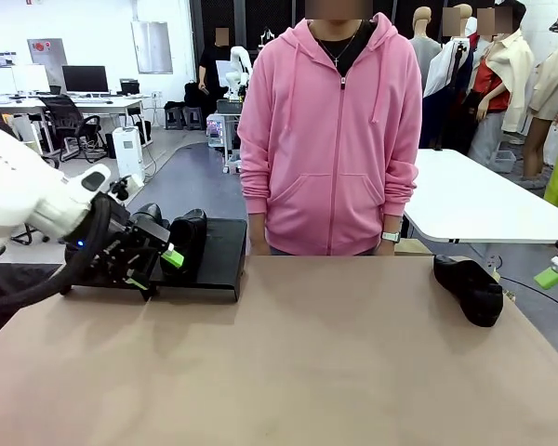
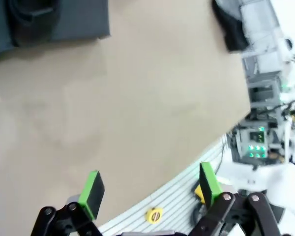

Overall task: Organize the shoes by placing them on the stand.
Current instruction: Place the Shoe from the middle of the table onto the Shoes Stand.

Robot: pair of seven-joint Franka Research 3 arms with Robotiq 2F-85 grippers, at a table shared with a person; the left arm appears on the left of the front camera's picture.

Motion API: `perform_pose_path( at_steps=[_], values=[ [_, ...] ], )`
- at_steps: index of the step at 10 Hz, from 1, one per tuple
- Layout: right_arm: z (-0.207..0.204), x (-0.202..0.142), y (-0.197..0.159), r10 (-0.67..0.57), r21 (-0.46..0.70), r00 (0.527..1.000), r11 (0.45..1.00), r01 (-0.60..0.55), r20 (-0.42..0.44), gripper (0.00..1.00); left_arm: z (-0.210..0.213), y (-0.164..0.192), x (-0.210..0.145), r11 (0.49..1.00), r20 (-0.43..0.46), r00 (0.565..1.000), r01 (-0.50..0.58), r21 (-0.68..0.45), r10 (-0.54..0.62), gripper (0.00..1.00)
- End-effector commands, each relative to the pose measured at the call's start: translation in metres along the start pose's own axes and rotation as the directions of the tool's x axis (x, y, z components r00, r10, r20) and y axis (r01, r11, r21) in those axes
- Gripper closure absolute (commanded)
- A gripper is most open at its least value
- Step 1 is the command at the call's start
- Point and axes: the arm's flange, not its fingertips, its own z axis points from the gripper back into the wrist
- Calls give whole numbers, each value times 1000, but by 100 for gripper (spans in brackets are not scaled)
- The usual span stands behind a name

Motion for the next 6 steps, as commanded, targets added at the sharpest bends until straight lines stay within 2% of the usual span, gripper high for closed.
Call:
perform_pose_path(
  at_steps=[1,2,3,6],
  values=[
    [1,0,5,-17,28,1000,999,17,7,0,-23,15,3,994,34,999,43,-96,-40,0],
    [1,0,5,-17,28,1000,999,17,7,0,-22,21,5,987,-45,994,92,-133,-98,0],
    [1,0,5,-17,28,1000,999,17,7,0,-13,11,2,999,18,1000,-12,-31,12,0],
    [1,0,5,-17,28,1000,999,17,7,0,-13,11,2,999,18,1000,-12,-31,12,0]
  ],
)
